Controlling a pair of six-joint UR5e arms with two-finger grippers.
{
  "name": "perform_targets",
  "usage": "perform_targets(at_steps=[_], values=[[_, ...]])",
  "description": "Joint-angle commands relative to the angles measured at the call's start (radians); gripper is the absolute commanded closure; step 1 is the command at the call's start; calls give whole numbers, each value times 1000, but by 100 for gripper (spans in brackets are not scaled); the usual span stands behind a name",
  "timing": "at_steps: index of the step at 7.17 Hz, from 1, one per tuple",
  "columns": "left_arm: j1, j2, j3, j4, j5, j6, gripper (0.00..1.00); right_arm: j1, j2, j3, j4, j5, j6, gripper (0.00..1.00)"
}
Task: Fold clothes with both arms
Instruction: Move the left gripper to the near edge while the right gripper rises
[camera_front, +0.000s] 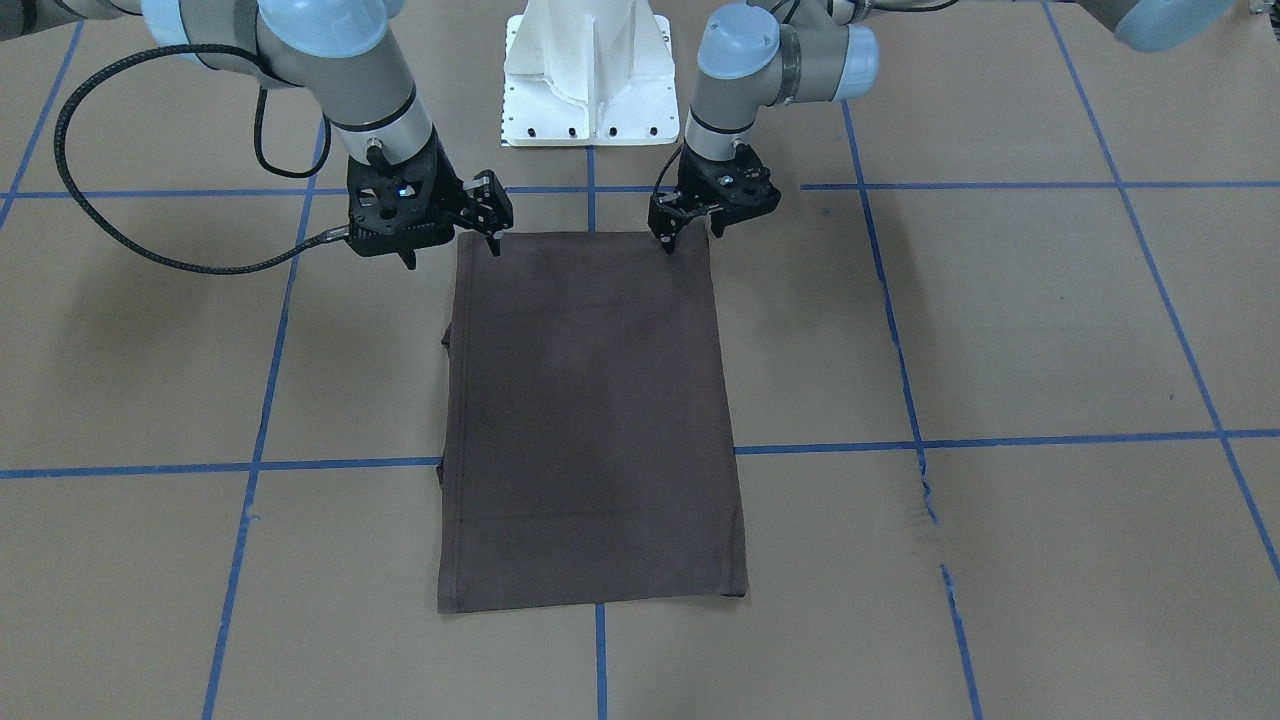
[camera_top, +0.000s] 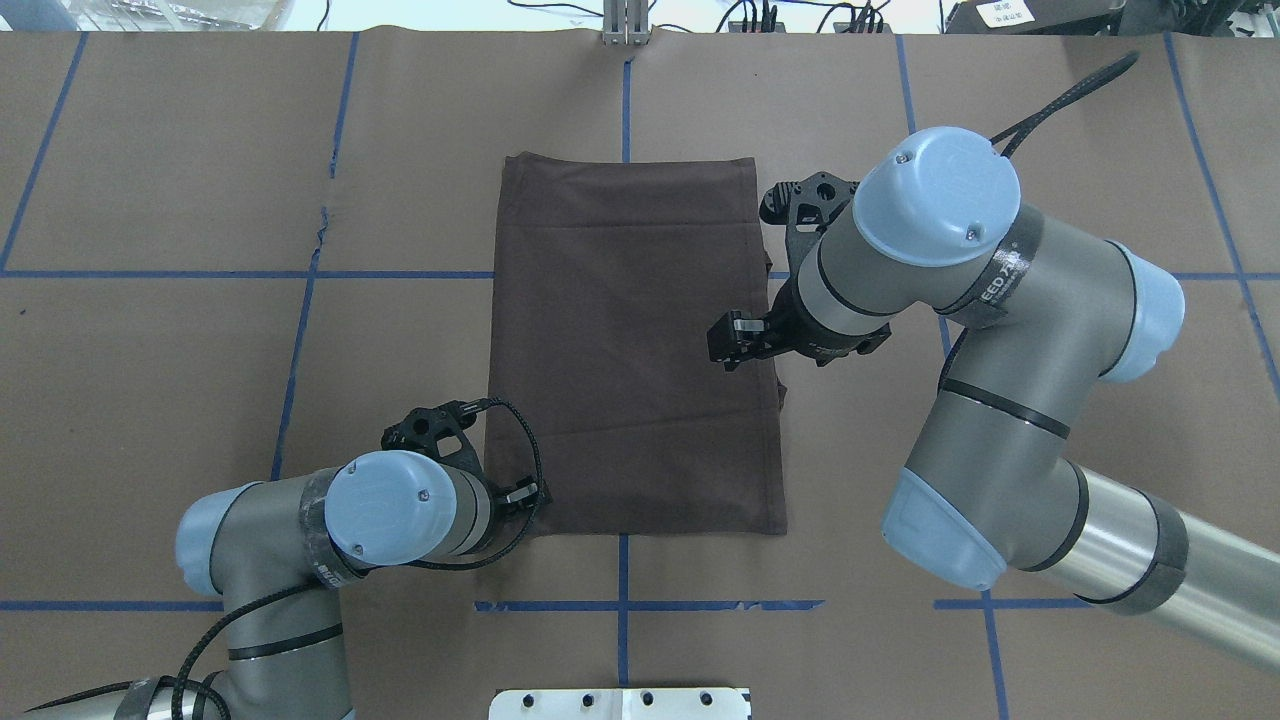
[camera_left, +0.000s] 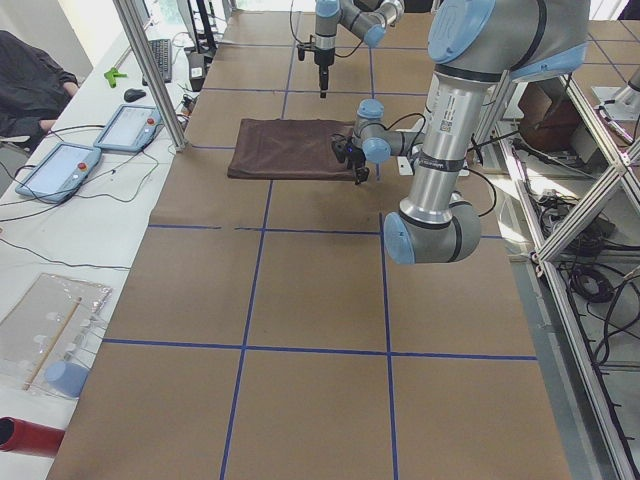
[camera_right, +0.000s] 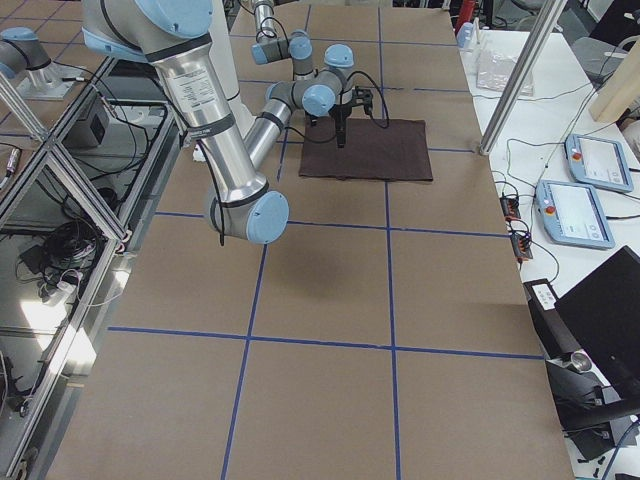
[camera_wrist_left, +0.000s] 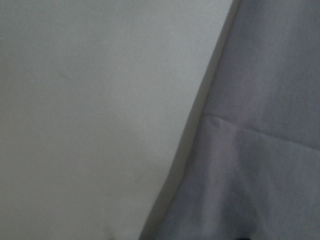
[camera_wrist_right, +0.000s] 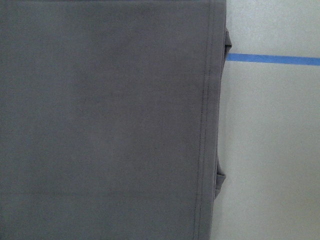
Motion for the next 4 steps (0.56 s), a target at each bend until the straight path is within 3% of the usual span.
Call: perform_targets(at_steps=[1, 3, 4], values=[[1, -3, -17, 22, -4, 2, 79, 0, 0, -1, 0, 0, 0, 0], [1, -8, -40, 60, -4, 7, 80, 0, 0, -1, 0, 0, 0, 0], [-1, -8, -40, 59, -4, 8, 85, 0, 0, -1, 0, 0, 0, 0]])
